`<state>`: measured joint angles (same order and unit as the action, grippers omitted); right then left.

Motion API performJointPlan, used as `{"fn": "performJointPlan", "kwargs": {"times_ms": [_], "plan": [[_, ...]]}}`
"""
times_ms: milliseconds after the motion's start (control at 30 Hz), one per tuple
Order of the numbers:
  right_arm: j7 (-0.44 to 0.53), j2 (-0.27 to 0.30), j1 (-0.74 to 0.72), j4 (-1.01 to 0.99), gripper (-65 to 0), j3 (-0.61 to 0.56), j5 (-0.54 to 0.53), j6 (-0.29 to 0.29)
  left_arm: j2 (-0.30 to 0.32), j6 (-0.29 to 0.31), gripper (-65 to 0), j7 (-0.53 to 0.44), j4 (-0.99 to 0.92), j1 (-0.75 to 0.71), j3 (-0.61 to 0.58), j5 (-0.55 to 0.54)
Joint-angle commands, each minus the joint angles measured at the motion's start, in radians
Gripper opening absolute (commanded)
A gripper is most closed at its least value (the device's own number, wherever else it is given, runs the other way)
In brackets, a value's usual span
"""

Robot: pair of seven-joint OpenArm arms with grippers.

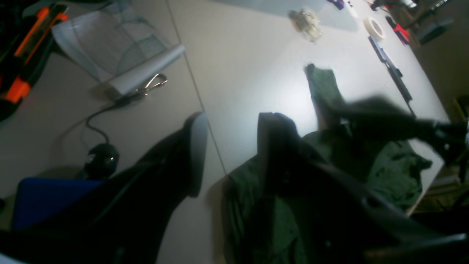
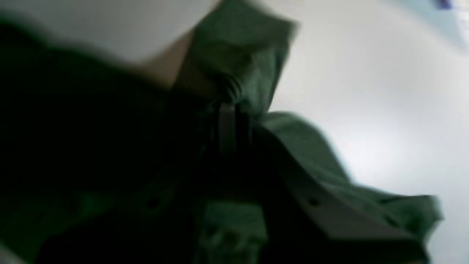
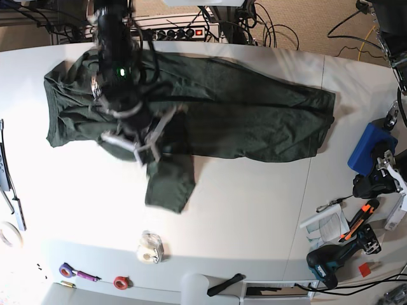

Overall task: Layout the t-shirt on the table in an organized manner, then fold the t-shirt properly
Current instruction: 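Lay the sleeve over the folded shirt body with the right gripper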

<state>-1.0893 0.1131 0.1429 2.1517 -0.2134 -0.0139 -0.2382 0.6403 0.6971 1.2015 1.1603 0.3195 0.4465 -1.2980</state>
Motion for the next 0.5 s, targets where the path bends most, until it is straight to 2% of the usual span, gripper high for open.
{"fn": "performJointPlan", "kwargs": {"times_ms": [0, 133, 267, 467], "plan": [[0.028, 0.000, 0.010, 0.022, -65.0, 0.003, -0.021, -0.013, 0.024, 0.001, -40.7, -0.024, 0.014, 0.024, 0.008, -0.025], [0.029, 0.000, 0.081, 0.021, -65.0, 0.003, -0.134, -0.085, 0.024, 0.001, -40.7, -0.025, 0.014, 0.024, 0.008, -0.025], [0.028, 0.000, 0.109, 0.021, -65.0, 0.003, -0.232, -0.118, 0.024, 0.001, -40.7, -0.032, 0.014, 0.024, 0.008, -0.024], [0.021, 0.000, 0.112, 0.021, -65.0, 0.003, -0.255, -0.141, 0.024, 0.001, -40.7, -0.032, 0.014, 0.024, 0.008, -0.024]]}}
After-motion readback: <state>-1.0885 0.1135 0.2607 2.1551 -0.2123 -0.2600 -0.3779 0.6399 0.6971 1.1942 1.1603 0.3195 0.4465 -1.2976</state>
